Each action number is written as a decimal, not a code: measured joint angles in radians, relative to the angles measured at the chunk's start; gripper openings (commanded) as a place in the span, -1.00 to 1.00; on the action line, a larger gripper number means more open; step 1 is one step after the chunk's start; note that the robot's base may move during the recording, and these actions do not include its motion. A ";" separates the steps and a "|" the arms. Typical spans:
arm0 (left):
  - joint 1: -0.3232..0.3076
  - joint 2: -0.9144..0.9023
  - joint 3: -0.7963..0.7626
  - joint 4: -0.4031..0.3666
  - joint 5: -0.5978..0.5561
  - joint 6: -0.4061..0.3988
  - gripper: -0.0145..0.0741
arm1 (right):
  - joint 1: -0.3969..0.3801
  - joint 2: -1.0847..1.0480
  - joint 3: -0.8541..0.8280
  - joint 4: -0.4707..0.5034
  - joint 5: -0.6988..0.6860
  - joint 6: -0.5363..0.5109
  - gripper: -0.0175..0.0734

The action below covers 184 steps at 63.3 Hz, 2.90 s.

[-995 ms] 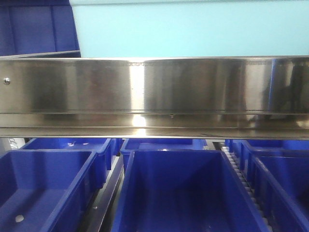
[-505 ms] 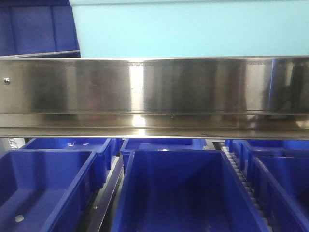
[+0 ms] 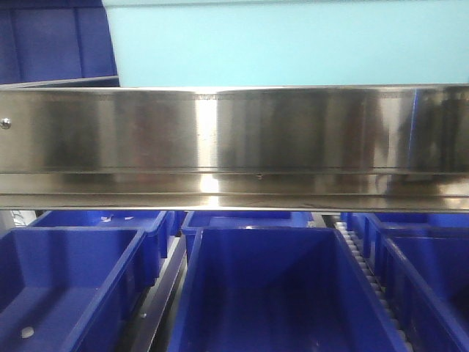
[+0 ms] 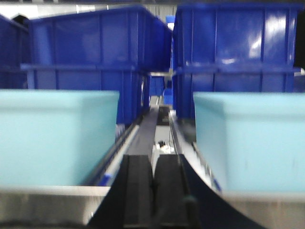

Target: Move two blue bins to right shelf middle

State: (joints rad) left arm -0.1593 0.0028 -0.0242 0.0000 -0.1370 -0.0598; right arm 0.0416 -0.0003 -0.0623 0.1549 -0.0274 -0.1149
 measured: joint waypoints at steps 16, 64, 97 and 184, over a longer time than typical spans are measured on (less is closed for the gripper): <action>0.000 0.057 -0.291 0.023 0.231 0.000 -0.31 | 0.000 0.043 -0.307 0.000 0.168 0.000 -0.82; -0.217 0.609 -0.818 0.033 0.667 0.000 0.62 | 0.005 0.466 -0.622 0.000 0.427 0.000 0.64; -0.276 1.199 -1.448 -0.012 1.126 0.000 0.62 | 0.098 0.980 -1.170 0.000 0.824 0.000 0.64; -0.368 1.890 -1.896 -0.058 1.361 -0.047 -0.84 | 0.112 1.677 -1.512 0.064 1.092 0.035 -0.73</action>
State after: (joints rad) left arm -0.5275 1.8929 -1.9198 -0.0585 1.2236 -0.1072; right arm 0.1533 1.6768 -1.5741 0.2186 1.0650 -0.0795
